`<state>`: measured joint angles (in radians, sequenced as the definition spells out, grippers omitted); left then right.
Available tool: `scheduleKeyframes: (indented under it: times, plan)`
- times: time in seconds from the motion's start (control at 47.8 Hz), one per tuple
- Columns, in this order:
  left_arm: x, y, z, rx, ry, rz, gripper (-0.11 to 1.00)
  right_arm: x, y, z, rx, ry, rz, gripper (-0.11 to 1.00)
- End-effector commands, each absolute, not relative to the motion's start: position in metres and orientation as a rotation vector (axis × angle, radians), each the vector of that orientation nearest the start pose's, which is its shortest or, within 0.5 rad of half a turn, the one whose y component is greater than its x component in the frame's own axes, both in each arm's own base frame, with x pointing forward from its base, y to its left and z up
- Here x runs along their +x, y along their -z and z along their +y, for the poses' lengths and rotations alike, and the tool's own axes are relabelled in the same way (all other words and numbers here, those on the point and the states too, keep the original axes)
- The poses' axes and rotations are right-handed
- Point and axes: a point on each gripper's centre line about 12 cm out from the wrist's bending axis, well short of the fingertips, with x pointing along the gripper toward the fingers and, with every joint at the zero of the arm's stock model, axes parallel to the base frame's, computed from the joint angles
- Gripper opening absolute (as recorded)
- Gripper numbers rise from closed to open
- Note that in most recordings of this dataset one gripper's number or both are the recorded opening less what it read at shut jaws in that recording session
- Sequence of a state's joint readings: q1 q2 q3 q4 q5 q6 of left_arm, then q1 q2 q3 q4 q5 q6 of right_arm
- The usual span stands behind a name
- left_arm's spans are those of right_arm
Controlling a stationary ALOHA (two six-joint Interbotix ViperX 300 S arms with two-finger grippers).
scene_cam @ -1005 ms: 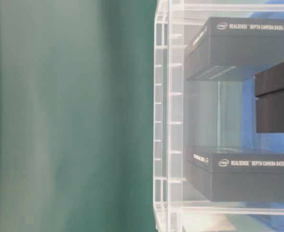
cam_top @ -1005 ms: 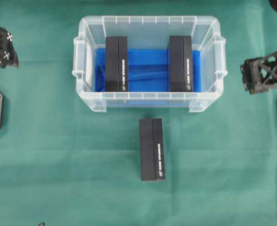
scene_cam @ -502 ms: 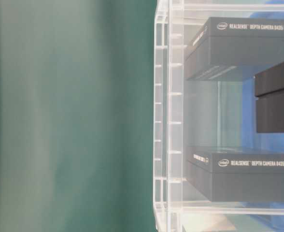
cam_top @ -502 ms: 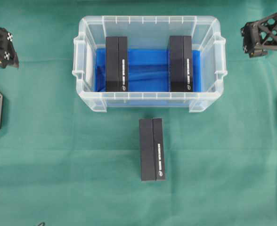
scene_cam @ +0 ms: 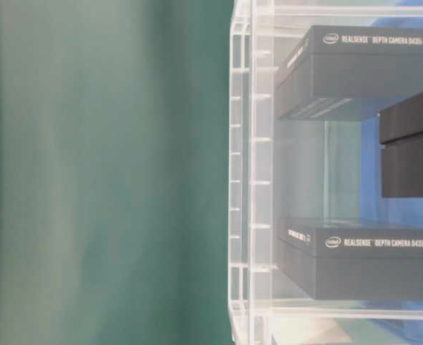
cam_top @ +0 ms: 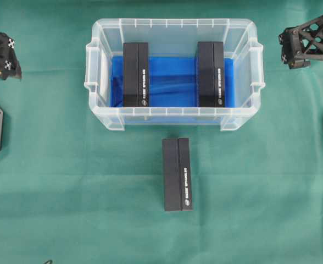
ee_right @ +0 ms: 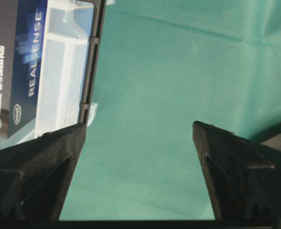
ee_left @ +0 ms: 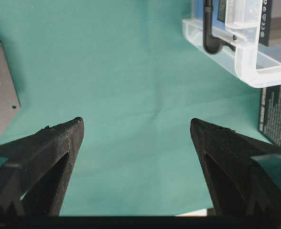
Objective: Take out the box from the case.
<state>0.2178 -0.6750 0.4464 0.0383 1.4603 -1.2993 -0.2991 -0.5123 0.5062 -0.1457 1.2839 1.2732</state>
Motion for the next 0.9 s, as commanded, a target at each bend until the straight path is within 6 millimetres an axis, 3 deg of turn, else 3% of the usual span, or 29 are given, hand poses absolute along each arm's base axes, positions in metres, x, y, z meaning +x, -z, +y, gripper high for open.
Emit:
scheduleKeyframes:
  times: [0.0,0.712,0.879]
  plan:
    - [0.186,-0.362,0.045,-1.224,-0.977,0.894,0.93,0.224,-0.312,-0.087,1.14,1.109,0.865,0.91]
    - [0.186,-0.361,0.046,-1.227,-0.982,0.893,0.93,0.224,-0.312,-0.087,1.137,1.112,0.869,0.91]
    - [0.196,-0.36,0.048,-1.225,-0.982,0.899,0.93,0.224,-0.312,-0.087,1.136,1.114,0.868,0.91]
